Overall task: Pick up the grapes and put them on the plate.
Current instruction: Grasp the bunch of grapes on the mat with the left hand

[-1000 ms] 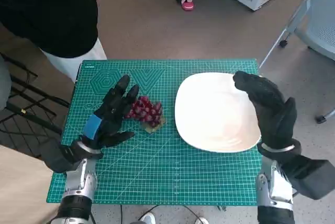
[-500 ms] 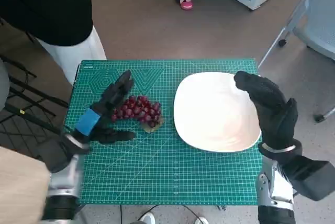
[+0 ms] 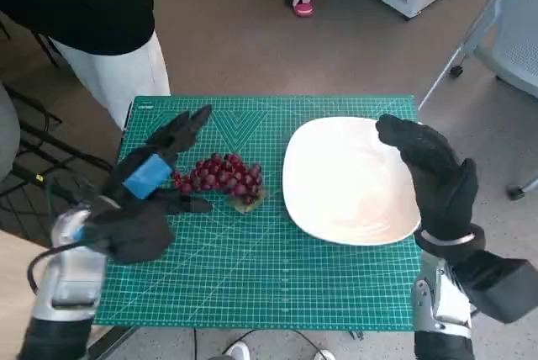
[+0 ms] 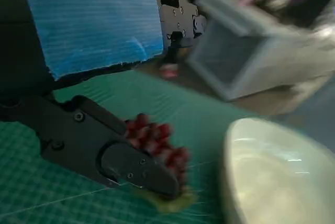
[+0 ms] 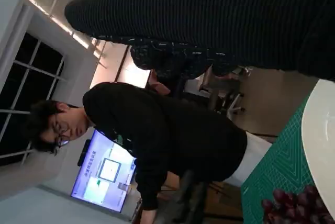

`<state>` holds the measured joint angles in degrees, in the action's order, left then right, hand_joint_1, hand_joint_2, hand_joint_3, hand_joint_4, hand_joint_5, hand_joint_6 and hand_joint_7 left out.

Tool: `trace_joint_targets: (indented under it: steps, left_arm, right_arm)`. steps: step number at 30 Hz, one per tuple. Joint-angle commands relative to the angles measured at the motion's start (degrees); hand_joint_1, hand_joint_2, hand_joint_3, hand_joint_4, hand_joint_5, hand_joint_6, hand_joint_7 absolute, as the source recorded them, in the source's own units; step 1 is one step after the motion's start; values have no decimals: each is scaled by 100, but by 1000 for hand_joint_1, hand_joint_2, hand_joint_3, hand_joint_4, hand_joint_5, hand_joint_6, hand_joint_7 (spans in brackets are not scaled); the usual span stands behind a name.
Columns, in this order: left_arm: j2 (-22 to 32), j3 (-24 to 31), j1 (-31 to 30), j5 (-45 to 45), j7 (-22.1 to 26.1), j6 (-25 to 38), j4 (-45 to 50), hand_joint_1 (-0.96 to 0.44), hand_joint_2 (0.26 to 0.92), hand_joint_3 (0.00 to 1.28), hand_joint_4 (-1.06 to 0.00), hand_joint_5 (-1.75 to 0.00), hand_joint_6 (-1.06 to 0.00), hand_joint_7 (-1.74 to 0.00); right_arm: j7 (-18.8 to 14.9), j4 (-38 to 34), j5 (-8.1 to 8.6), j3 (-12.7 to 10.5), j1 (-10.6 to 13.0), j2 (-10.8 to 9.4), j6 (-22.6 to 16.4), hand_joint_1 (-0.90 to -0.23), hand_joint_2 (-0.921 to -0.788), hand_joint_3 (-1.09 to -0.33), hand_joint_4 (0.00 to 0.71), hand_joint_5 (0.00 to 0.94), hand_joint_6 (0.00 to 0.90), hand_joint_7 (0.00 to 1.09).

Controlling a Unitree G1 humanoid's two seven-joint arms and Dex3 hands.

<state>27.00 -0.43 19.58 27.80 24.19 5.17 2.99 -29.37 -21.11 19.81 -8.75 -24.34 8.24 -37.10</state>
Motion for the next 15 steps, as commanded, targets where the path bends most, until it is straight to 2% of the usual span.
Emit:
trace_joint_targets:
  steps: [1,7,15]
  left_arm:
    - [-22,-325,165,410,-114,546,108,-200,712,0,1,1,-141,-32]
    - [-7,-710,354,831,-63,1071,46,-164,711,1,1,1,-157,-25]
    - [68,-1005,521,1020,17,1321,-105,-191,710,0,1,1,-166,-15]
  right_arm:
    - [49,-40,-73,6,123,-18,32,-647,-921,-754,315,1,-1,364]
    - [39,-54,-59,0,123,-17,31,-643,-921,-755,315,1,-1,363]
    - [15,-68,-30,-11,130,-10,31,-643,-921,-754,316,1,-1,363]
